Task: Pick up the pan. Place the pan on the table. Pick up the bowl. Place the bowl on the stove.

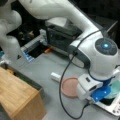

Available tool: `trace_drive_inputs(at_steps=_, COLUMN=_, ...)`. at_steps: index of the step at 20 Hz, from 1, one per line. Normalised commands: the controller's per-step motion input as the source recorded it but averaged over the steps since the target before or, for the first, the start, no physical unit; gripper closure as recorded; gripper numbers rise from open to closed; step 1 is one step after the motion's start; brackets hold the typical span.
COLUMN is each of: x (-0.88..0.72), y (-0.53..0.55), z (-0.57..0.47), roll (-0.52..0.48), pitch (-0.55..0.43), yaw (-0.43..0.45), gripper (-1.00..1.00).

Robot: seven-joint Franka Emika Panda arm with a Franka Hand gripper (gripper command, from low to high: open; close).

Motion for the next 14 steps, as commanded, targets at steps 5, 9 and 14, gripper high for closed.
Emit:
trace_drive_inputs(at_steps=5, x=-0.38, y=-0.17, z=-0.17, roll=-0.189, pitch=-0.237, yaw=0.169, gripper=-1.00)
trace_drive_inputs(at_steps=9, x=-0.35, y=-0.14, z=-0.10, roll=-0.151, pitch=-0.244, yaw=0.178, gripper=-1.00)
trace_drive_inputs(at_steps=14, x=-0.36, y=-0.18, z=-0.06, roll=-0.131, pitch=-0.244, yaw=0.196, gripper=-1.00)
